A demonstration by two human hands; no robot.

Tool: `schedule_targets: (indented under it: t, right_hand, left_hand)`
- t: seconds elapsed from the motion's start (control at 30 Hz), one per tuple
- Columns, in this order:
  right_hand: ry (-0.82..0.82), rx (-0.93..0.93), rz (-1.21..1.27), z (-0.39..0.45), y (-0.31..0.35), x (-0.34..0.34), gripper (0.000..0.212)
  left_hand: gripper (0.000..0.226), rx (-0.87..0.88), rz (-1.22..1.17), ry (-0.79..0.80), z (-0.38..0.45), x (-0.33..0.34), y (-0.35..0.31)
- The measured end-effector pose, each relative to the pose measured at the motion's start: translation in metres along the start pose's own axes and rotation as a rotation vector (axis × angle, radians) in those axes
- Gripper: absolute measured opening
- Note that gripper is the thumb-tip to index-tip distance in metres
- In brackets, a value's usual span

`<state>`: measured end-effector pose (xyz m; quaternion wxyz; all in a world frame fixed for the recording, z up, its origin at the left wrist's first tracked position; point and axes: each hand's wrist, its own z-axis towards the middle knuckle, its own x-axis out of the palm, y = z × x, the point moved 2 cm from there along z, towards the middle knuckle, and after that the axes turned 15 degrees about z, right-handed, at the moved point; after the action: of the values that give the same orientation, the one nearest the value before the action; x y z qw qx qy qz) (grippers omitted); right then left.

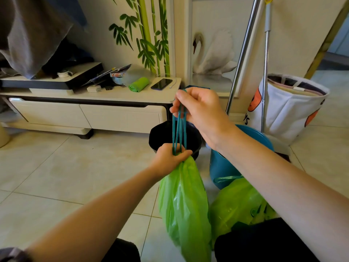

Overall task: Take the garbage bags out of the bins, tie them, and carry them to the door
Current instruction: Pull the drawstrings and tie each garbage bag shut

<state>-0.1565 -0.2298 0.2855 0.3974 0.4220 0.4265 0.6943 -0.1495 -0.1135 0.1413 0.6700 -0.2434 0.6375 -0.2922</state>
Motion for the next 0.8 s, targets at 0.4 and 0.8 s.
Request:
schedule_targets:
  t: [0.4,0.8]
  right_hand:
    - [-0.014,-0.049,-0.021,0.004,-0.003,-0.002,0.02]
    - [-0.095,0.048,-0.124,0.017,-0.033,-0.033,0.023]
  left_hand:
    - [0.016,0.064,0.258,0.003,0.005,-0.012,0.028]
    - [0.024,-0.003,0.34,0.076,0.004,-0.012,0.037]
